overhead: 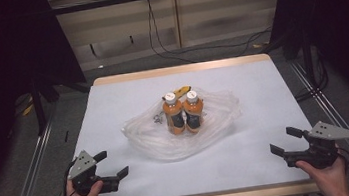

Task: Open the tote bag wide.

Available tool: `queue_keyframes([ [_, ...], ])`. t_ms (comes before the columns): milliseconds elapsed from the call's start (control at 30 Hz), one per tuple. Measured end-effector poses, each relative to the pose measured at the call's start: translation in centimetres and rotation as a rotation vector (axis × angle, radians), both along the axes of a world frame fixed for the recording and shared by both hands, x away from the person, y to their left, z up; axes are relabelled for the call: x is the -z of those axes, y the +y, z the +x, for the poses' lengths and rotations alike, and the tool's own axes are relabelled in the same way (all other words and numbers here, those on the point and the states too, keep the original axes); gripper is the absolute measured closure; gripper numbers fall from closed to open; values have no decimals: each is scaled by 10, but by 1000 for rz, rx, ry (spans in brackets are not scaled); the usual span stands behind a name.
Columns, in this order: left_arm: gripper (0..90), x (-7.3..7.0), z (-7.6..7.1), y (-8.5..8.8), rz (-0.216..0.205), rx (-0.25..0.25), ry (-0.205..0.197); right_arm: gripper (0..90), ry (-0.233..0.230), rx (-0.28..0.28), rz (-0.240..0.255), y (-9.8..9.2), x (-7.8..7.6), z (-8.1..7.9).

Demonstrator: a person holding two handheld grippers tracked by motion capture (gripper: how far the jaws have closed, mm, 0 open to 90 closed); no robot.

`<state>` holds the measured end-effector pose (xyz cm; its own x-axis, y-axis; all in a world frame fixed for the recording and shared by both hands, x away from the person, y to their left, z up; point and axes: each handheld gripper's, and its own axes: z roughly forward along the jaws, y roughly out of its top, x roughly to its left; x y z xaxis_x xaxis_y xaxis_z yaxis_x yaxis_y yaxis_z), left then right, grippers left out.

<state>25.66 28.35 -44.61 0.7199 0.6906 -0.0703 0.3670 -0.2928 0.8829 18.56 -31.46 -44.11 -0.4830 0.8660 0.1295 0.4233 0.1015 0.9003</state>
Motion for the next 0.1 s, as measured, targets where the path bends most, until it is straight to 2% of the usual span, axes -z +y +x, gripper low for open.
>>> queue_keyframes([
  [33,38,0,-1,2,-4,4,-3,127,8,3,2,-1,1,-2],
  [100,38,1,-1,3,19,5,-7,123,7,4,-23,-2,3,-6],
])
